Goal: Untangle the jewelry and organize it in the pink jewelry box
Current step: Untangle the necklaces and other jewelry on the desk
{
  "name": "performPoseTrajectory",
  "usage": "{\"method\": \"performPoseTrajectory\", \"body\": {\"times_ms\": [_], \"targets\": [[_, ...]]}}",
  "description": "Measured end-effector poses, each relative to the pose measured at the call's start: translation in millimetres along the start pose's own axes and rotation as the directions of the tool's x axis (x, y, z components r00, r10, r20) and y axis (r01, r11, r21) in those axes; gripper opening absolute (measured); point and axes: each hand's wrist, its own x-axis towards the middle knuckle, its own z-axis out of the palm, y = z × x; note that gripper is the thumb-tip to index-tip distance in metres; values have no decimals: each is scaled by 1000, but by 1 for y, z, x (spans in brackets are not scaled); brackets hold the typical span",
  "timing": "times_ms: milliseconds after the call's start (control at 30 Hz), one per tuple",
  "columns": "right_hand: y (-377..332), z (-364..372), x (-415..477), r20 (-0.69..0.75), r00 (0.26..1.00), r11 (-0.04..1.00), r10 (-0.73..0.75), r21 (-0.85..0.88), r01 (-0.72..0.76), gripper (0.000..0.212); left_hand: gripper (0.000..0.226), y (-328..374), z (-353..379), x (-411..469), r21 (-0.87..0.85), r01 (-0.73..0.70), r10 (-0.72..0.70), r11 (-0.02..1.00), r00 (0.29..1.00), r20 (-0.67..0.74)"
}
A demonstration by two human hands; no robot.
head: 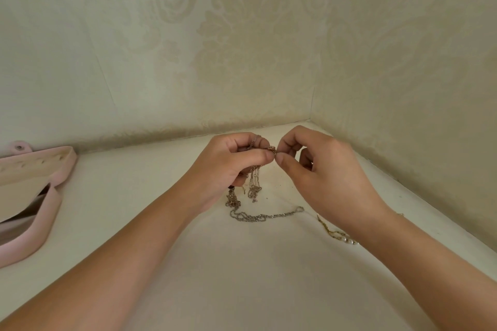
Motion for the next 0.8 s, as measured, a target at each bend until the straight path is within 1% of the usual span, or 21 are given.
{"method": "performPoseTrajectory", "body": {"times_ms": [67,133,233,333,400,467,533,633,700,800], "targets": [[1,0,0,-15,1000,1000,5,4,-4,14,10,0,0,0,-14,6,-5,1000,1000,28],[2,1,0,-23,999,1000,27,16,-27,14,12,0,1,-1,-17,1,0,1000,999,53],[2,1,1,-7,1000,1000,26,1,-26,12,11,0,2,-2,-23,-5,6,1000,999,42],[2,-1,1,1,1000,1000,-1,4,1,12,12,-1,2,0,-45,20,-19,999,999,28],[2,-1,1,-6,1000,1000,5,9,-5,14,12,-1,2,0,-73,39,-33,997,996,77],[4,0,1,-4,999,999,47,19,-47,14,10,0,4,-2,-90,52,-41,995,992,120],[6,1,1,8,998,998,58,13,-58,13,16,1,6,-2,-82,64,-56,995,994,97],[2,0,1,44,999,1000,-4,-11,5,12,25,-1,3,1,-79,81,-81,994,997,11],[2,0,1,57,998,1000,-10,-20,11,12,20,-2,1,2,-90,77,-75,993,997,31],[7,2,3,37,998,998,57,-7,-57,12,5,-2,3,1,-95,64,-52,993,991,127]]}}
